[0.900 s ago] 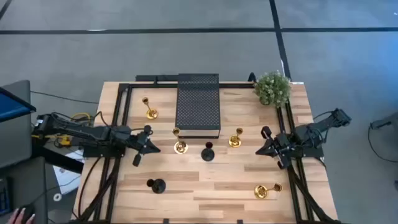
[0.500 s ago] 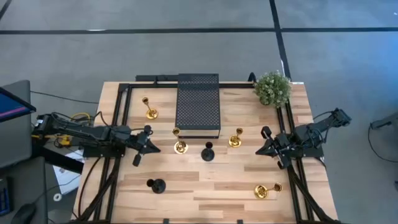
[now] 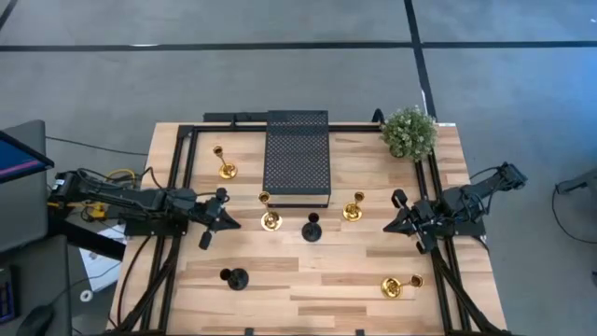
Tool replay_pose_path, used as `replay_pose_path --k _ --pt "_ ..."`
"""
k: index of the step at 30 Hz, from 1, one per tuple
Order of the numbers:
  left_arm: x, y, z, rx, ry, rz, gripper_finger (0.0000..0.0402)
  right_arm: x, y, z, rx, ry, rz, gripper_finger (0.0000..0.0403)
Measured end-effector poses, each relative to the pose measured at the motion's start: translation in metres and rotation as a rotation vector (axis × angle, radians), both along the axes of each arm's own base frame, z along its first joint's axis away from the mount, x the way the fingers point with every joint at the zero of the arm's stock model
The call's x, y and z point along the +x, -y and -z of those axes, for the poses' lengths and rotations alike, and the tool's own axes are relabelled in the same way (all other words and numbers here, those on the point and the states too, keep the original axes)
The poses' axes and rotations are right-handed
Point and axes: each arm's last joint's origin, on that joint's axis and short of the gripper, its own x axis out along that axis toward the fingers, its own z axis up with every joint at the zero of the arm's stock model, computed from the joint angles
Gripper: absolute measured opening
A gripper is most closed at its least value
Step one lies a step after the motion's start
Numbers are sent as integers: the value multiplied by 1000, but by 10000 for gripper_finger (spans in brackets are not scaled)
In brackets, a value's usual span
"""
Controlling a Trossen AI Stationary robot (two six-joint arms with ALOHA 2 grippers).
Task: Pick & Place candle stick holders
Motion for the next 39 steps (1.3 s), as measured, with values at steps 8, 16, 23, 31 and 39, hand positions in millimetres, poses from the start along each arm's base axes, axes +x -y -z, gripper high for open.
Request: replay_pose_path --k 8,16,23,31,39 --pt "0 0 0 0 0 0 11 0 0 0 1 0 0 0" --pt "0 0 0 0 0 0 11 0 0 0 0 0 0 0" --pt "0 0 0 0 0 0 11 0 0 0 73 -24 -1 0" --pt "0 0 -1 -1 5 0 11 0 0 0 82 -28 -1 0" --pt "0 0 -1 -1 7 0 11 0 0 0 82 -28 -1 0"
